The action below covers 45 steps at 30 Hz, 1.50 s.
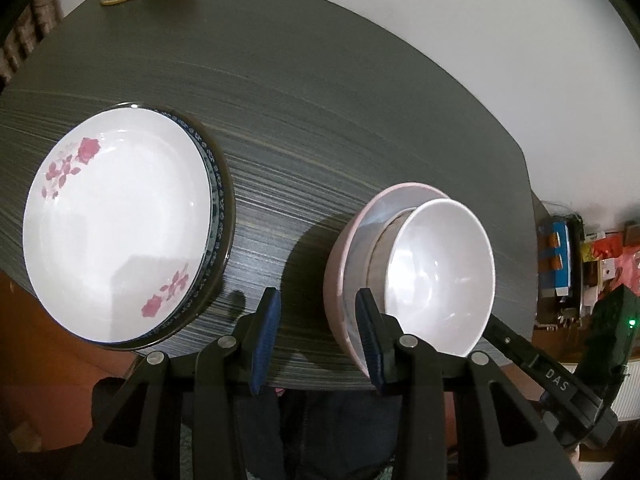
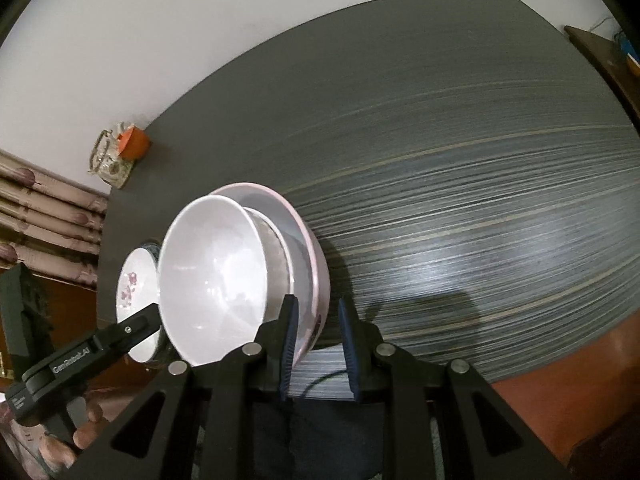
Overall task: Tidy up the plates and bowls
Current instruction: 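Lift the nested bowls off the table with both tools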
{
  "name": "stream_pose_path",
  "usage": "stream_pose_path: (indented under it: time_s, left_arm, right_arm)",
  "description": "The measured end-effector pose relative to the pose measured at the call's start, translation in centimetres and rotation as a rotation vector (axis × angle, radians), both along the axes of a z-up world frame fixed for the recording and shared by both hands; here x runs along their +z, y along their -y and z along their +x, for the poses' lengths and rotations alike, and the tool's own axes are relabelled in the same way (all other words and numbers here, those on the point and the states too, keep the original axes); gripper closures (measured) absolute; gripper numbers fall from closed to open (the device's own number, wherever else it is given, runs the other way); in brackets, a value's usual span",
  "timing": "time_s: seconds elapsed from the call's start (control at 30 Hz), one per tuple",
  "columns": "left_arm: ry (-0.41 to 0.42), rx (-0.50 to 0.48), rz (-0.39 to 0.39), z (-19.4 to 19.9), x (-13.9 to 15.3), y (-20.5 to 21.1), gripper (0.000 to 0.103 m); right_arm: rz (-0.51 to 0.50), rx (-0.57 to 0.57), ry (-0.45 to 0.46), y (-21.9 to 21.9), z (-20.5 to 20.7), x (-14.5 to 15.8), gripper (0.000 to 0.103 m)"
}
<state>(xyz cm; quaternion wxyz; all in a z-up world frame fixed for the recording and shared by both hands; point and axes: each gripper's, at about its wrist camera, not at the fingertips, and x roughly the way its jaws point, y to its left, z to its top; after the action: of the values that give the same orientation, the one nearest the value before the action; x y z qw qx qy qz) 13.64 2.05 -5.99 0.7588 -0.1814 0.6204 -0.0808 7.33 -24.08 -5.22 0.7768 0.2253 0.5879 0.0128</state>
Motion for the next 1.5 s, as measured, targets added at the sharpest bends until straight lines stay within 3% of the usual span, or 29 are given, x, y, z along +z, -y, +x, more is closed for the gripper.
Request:
stream_pose_path:
  time_s: [0.53,1.1,1.23,1.5]
  left_arm:
    - [-0.041,-0.012,0.015,1.2,-2.1,0.1,0.070]
    - [-0.040,-0.041,0.008,1.6,-2.5,1.2,0.094]
    - [-0.040,-0.050,0.020,1.7,-2.3,1.6,0.096]
    - [-0.018,-0.061,0.043,1.4,-2.2,2.0,0.097]
  right_arm:
    - [-0.050,0.020,-0.048,-1.3,1.3,-1.8,0.080]
    - [-0.031,0.011,-0.051,-0.5,1.9,-2.5,0.084]
    - [-0.032,0.015,-0.038,-0.8,1.7,-2.3,0.091]
    - [-0.046,0.008,-0.030,-1.1,1.6,-2.0,0.092]
